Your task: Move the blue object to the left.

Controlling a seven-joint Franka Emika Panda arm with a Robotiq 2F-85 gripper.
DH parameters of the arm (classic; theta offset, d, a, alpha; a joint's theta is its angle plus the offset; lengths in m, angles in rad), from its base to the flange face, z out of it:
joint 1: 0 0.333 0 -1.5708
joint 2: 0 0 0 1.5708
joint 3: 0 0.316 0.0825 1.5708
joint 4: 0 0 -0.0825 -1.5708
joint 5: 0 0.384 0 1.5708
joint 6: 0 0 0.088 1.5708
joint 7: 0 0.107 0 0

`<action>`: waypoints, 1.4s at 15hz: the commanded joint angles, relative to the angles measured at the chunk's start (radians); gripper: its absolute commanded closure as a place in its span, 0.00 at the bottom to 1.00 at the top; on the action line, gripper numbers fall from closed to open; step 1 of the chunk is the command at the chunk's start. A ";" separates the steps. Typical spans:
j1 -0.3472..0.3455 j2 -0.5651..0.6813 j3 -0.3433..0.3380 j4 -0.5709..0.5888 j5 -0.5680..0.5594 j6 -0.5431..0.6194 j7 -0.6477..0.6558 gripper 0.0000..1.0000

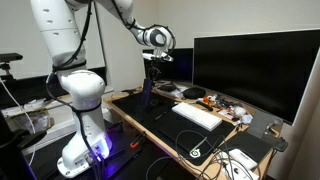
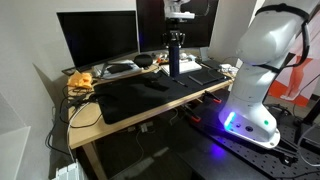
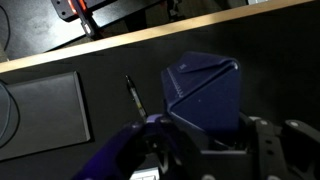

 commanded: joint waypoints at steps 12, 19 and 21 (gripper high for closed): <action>0.069 0.277 0.082 0.267 0.162 -0.192 -0.062 0.74; 0.088 0.385 0.112 0.352 0.244 -0.208 -0.042 0.74; 0.097 0.407 0.118 0.358 0.261 -0.196 -0.039 0.74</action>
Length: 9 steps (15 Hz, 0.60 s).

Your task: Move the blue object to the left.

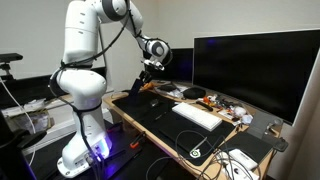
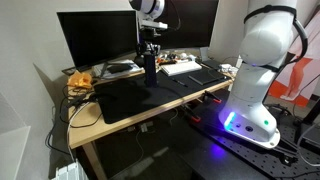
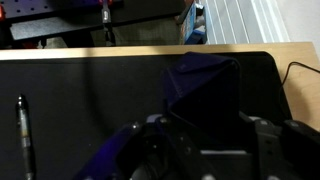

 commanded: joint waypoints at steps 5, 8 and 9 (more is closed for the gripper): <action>0.018 0.108 0.020 0.086 0.062 -0.038 0.037 0.74; 0.027 0.154 0.023 0.117 0.080 -0.038 0.059 0.74; 0.031 0.167 0.023 0.126 0.081 -0.036 0.070 0.74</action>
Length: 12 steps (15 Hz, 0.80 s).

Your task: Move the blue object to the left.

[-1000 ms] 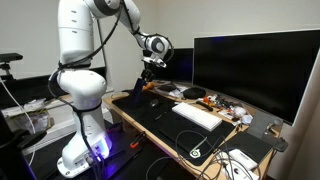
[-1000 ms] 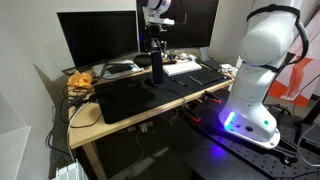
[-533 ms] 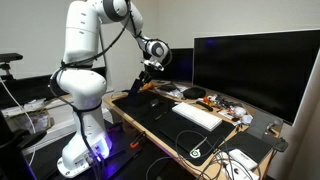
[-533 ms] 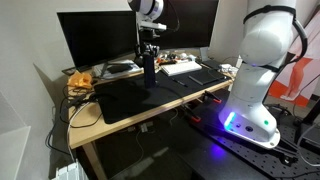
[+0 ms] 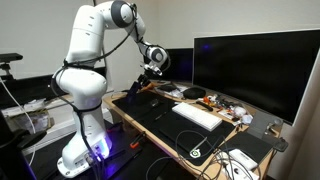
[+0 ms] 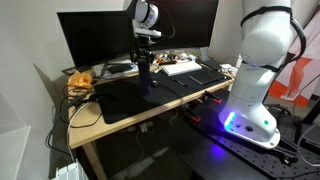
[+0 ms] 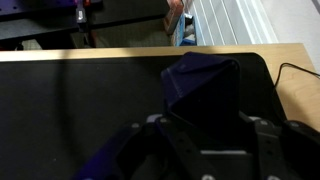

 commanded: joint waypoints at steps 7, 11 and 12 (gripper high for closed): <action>0.049 0.134 0.015 0.148 0.018 -0.047 0.145 0.74; 0.057 0.139 0.015 0.134 0.004 -0.019 0.139 0.49; 0.059 0.144 0.016 0.139 0.004 -0.022 0.140 0.49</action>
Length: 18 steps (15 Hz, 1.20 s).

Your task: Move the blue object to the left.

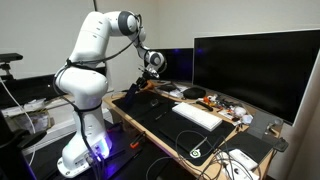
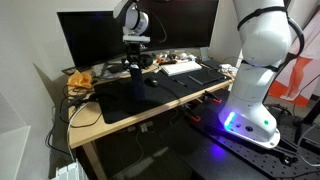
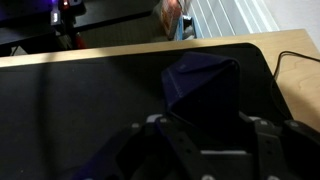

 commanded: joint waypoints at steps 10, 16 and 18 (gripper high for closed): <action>-0.024 0.037 0.011 0.063 0.008 -0.161 -0.076 0.74; -0.051 0.153 0.002 0.211 0.004 -0.364 -0.116 0.74; -0.046 0.197 0.003 0.248 0.009 -0.378 -0.108 0.74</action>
